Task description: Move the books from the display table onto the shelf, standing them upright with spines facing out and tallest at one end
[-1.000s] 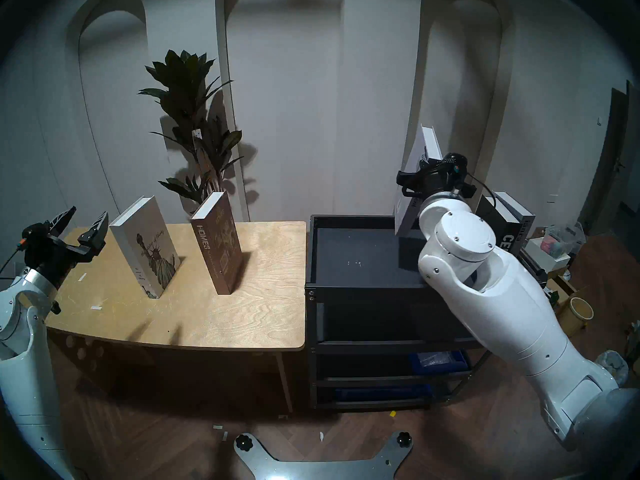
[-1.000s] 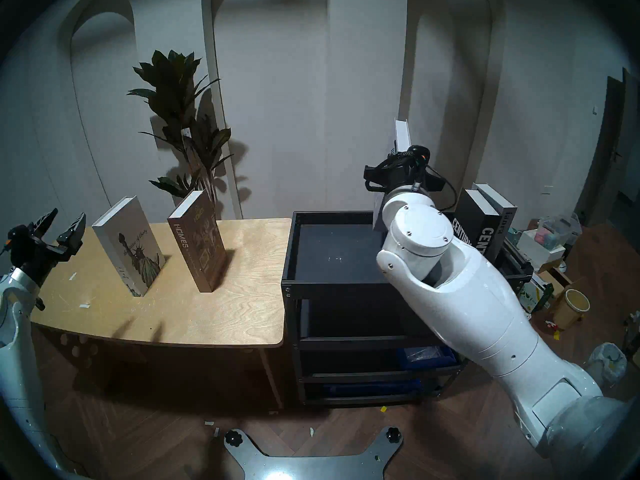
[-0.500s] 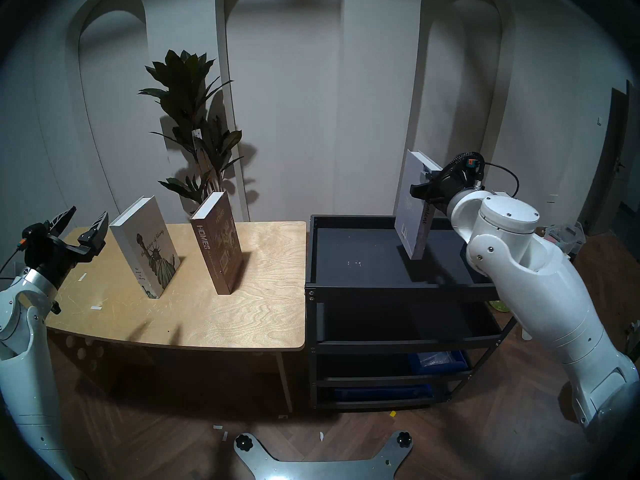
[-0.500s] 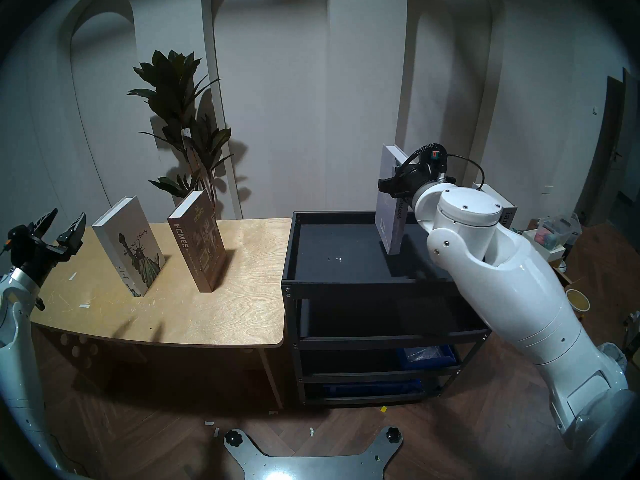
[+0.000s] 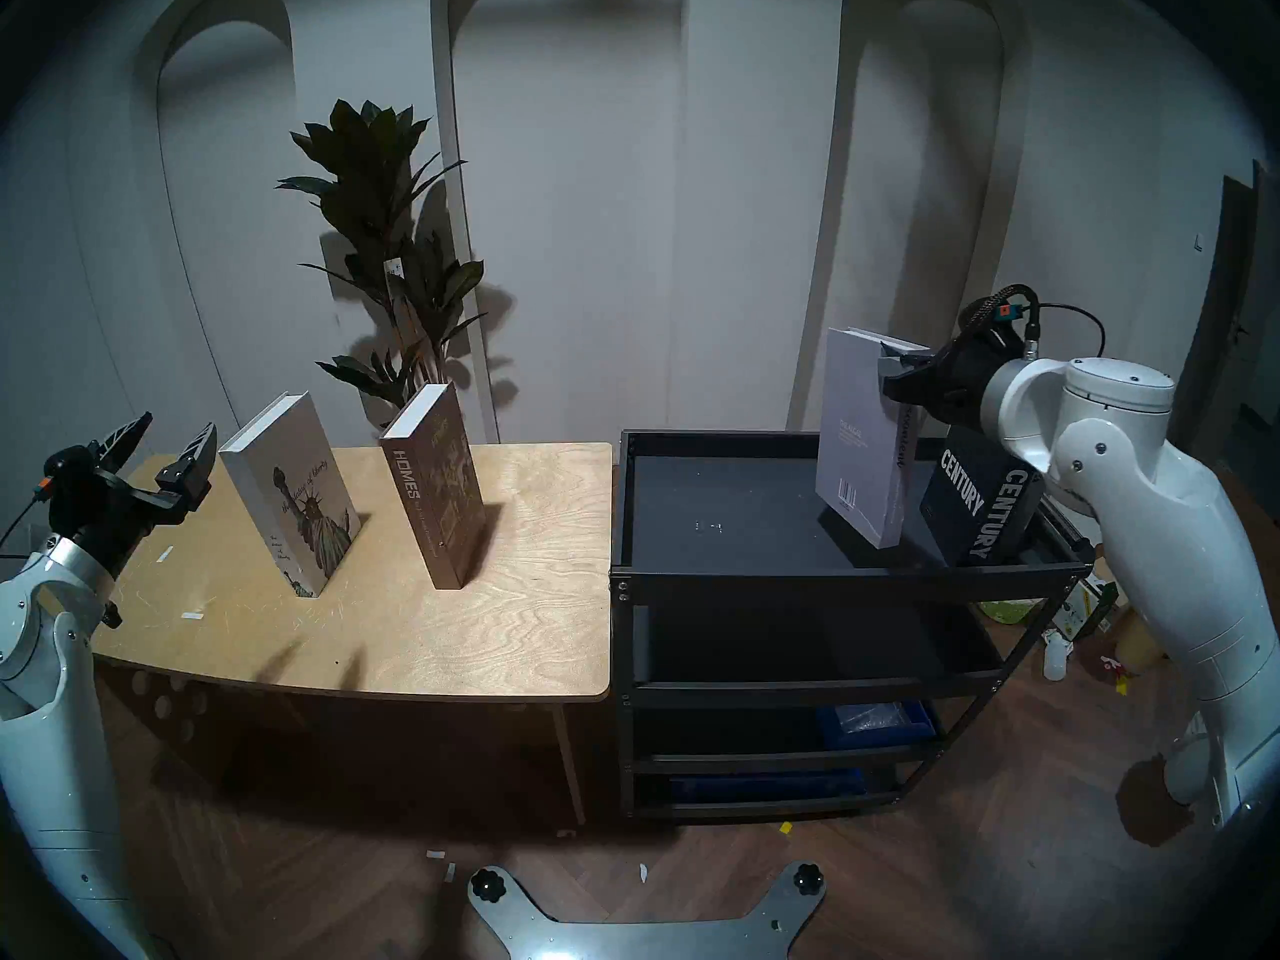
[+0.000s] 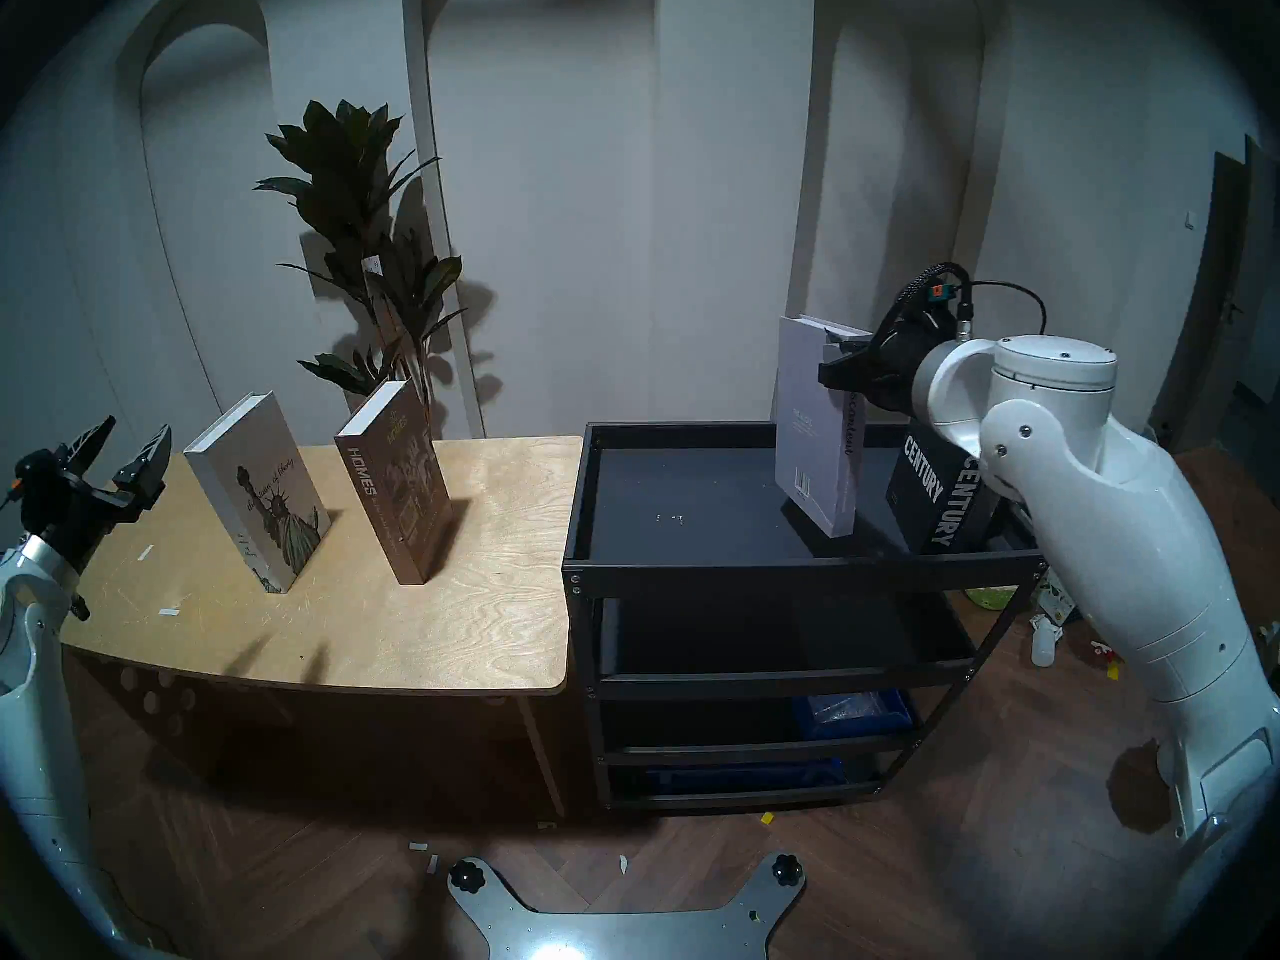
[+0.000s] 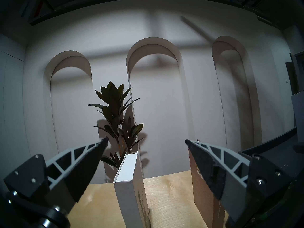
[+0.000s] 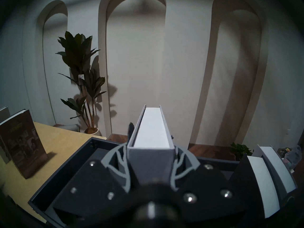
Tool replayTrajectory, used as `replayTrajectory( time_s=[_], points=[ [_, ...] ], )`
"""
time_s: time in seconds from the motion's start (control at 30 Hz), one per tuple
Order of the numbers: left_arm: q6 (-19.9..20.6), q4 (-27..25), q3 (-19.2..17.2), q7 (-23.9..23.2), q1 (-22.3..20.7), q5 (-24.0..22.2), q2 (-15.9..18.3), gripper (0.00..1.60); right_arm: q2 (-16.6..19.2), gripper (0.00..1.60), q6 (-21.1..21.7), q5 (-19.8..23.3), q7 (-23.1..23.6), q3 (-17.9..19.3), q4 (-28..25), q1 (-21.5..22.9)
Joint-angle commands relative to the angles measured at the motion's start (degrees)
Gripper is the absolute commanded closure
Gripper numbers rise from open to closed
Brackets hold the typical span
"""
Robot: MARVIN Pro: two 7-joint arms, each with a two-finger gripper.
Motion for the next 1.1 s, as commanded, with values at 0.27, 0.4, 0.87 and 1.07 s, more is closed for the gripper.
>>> replayTrajectory(
  time_s=[0.27,0.4,0.87,1.07],
  points=[
    [-0.32,-0.86,-0.27,-0.04,-0.35,0.06,0.43,0.0,-0.56,1.6,-13.37,-8.38,-0.96,0.04,-4.65,-12.49],
    [-0.33,-0.88,-0.28,-0.04,-0.34,0.08,0.43,0.0,-1.48,1.6,-16.71,-11.59,-1.57,0.53,-4.23,-15.67],
    [-0.36,-0.94,-0.29,-0.02,-0.33,0.13,0.41,0.0,-0.99,1.6,-27.09,-17.16,1.38,8.58,-3.06,-23.34],
    [-0.36,-0.95,-0.3,-0.02,-0.32,0.13,0.41,0.0,-0.29,1.6,-27.67,-17.17,3.4,10.0,-1.47,-24.73]
  ],
)
